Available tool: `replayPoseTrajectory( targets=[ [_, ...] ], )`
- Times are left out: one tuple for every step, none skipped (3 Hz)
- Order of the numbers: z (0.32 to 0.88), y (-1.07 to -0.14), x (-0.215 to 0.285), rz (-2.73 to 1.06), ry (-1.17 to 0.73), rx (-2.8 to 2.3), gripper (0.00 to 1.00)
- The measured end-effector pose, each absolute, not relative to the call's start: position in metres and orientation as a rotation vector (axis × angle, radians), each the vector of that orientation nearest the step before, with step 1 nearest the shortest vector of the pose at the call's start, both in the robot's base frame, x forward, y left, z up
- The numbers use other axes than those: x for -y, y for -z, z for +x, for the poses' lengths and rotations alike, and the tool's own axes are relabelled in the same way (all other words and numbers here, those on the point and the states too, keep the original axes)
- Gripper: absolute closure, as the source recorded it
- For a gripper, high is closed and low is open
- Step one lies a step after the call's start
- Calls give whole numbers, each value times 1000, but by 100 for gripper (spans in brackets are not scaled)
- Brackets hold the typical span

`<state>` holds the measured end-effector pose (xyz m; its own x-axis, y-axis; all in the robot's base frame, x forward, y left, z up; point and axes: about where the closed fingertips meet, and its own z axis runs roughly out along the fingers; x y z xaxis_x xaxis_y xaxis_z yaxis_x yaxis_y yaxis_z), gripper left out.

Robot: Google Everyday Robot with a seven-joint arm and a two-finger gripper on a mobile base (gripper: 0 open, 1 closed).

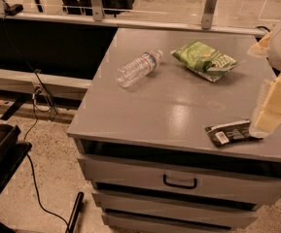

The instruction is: Pick rxbar chocolate

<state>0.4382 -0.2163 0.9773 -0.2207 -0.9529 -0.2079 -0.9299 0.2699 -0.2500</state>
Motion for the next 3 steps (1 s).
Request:
replayPoseTrajectory(
  targets=[
    [438,-977,216,-1722,103,-2228,0],
    [448,-962,226,-1739,107,-2244,0],
    [461,-928,235,-1797,35,-2213,0]
  ],
)
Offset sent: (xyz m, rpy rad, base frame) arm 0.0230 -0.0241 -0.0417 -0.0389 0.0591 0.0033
